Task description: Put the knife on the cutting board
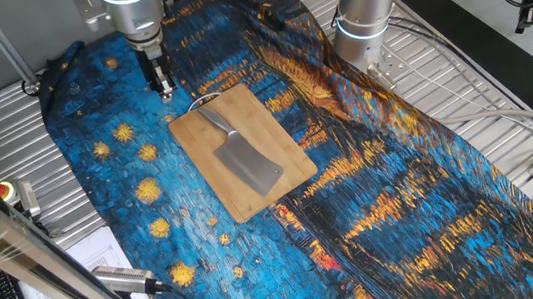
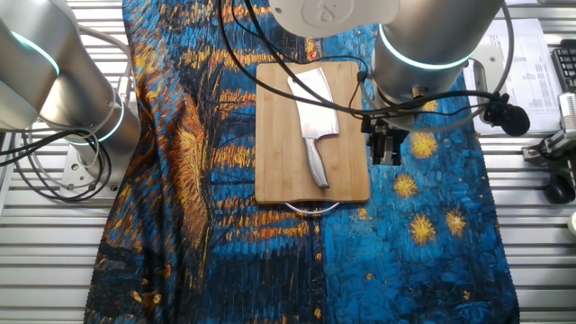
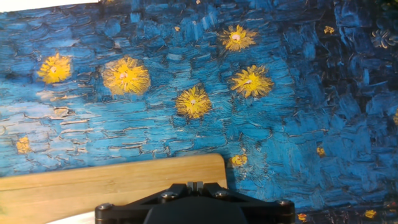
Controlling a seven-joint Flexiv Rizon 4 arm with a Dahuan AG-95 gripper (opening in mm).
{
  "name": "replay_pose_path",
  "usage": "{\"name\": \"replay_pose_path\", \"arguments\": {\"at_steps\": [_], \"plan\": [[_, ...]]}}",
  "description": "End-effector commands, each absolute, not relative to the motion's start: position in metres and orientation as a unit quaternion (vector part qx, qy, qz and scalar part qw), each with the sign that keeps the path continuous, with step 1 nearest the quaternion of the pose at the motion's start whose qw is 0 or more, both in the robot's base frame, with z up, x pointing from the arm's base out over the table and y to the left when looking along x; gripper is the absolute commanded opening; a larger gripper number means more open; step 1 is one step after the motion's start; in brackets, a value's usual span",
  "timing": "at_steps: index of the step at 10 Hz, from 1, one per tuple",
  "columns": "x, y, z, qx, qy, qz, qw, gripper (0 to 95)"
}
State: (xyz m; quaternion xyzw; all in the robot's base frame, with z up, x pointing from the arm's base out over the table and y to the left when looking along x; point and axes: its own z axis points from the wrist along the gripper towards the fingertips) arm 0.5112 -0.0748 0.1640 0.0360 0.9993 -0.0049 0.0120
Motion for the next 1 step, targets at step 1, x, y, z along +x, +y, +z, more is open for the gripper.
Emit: {"name": "replay_pose_path", "arguments": {"at_steps": [1], "plan": [[0.5112, -0.0753, 0.1633, 0.034, 0.999, -0.005, 0.013, 0.0]]}}
